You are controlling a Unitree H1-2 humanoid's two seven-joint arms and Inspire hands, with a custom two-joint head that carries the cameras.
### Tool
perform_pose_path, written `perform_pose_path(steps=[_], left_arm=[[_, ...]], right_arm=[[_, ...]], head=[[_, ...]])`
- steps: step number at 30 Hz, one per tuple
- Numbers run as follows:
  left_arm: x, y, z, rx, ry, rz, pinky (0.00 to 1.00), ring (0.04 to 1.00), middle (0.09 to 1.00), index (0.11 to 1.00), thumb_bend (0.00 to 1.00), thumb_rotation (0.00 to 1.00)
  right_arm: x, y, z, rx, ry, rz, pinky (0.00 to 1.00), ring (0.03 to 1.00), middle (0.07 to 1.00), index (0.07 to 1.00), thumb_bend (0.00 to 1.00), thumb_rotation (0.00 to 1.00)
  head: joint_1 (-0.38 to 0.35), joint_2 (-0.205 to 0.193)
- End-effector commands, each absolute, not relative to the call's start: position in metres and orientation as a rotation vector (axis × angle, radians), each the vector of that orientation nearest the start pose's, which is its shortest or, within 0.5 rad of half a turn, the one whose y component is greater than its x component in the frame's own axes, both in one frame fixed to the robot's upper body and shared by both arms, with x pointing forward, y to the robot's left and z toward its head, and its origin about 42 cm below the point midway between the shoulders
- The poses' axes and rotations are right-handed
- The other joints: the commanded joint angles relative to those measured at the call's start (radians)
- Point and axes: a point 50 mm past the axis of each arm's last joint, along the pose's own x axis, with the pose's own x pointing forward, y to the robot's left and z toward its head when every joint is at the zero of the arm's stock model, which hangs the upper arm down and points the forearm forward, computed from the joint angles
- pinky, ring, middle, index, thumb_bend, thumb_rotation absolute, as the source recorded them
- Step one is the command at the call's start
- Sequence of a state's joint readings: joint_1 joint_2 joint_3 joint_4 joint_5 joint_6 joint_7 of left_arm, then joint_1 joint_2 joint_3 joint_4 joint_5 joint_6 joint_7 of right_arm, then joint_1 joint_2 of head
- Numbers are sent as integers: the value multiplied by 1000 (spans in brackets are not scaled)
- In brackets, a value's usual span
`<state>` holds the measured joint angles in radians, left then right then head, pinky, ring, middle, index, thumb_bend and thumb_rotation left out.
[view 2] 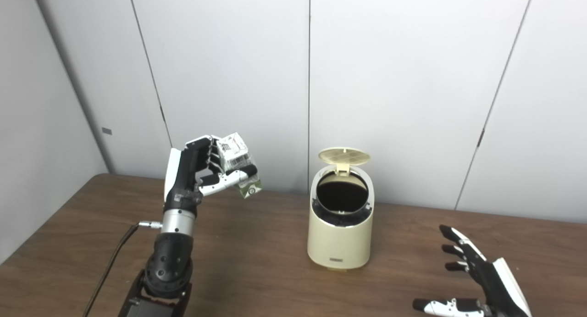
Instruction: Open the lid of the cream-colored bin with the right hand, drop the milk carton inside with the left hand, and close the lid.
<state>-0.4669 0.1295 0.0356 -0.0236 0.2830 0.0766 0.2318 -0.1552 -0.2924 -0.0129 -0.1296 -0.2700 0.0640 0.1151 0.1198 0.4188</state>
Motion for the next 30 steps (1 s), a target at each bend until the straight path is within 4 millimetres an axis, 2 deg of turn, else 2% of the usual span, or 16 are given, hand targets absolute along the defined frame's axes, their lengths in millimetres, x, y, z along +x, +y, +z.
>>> perform_pose_path(steps=[1, 4, 14, 21, 30], left_arm=[[409, 216, 304, 333, -594, 244, 268, 350, 450, 491, 526, 0], [408, 203, 304, 323, -609, 204, 268, 346, 452, 492, 525, 0], [405, 176, 306, 253, -622, 122, 296, 378, 470, 486, 525, 0], [402, 152, 308, 254, -634, 115, 285, 371, 461, 491, 525, 0], [403, 126, 306, 209, -655, 78, 253, 348, 447, 494, 525, 0]], right_arm=[[336, -282, 203, -591, -298, 69, 720, 830, 898, 898, 792, 37], [338, -281, 201, -597, -300, 68, 719, 822, 893, 892, 793, 37], [346, -279, 192, -603, -293, 51, 712, 817, 888, 884, 814, 125], [344, -275, 194, -606, -307, 59, 725, 817, 893, 882, 805, 60], [342, -274, 193, -606, -297, 49, 727, 822, 898, 893, 795, 107]], head=[[-5, 2], [-22, 4], [-65, 5], [-68, 6], [-85, 13]])
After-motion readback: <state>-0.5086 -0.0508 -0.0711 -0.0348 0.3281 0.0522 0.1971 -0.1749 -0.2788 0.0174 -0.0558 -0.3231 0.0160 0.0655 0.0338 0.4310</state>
